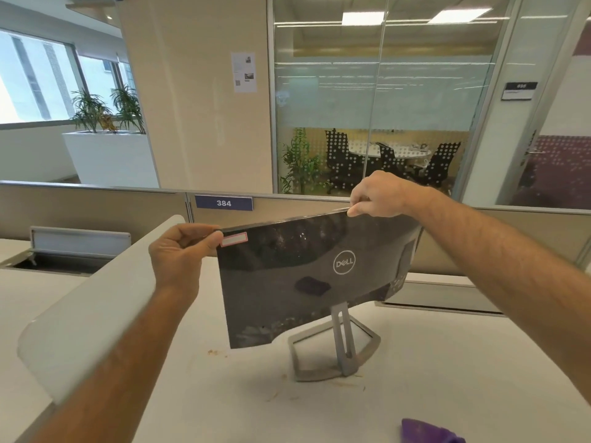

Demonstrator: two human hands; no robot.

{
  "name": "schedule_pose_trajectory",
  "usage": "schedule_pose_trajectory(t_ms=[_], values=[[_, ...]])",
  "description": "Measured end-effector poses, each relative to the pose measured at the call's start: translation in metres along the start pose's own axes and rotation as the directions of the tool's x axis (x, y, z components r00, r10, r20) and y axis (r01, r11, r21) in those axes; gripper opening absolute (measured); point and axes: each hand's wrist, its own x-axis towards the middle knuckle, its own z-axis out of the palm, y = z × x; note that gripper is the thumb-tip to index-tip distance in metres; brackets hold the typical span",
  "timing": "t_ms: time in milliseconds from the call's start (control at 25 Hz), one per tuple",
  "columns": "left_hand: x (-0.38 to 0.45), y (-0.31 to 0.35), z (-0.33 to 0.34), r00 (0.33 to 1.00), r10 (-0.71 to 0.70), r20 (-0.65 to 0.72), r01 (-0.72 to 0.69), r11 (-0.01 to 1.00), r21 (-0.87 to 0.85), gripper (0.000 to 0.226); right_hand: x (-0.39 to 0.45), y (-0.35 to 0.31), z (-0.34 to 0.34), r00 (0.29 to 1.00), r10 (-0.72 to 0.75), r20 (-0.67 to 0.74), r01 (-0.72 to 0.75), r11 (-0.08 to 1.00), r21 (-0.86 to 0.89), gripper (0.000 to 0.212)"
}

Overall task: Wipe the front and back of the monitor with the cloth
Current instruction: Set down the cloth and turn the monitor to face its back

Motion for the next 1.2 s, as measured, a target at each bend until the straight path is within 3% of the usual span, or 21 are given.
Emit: schedule_pose_trajectory(t_ms=[360,720,1040,1200], values=[[0.049,-0.026,0.024,0.982,-0.153,-0.108,0.153,0.988,-0.001,0.013,-0.016,-0.012,-0.005,0.978,0.202,-0.042,-0.205,0.975,-0.089,0.042],[0.074,-0.034,0.049,0.967,-0.235,-0.101,0.233,0.972,-0.030,0.015,-0.031,-0.027,-0.007,0.923,0.369,-0.106,-0.380,0.918,-0.115,0.040],[0.070,-0.035,0.050,0.967,-0.234,-0.097,0.235,0.972,-0.004,0.012,-0.041,-0.034,-0.002,0.904,0.395,-0.163,-0.410,0.909,-0.068,0.040],[0.054,-0.037,0.045,0.993,-0.087,-0.082,0.104,0.966,0.236,0.034,-0.052,-0.043,0.013,0.862,0.423,-0.279,-0.451,0.891,-0.044,0.038]])
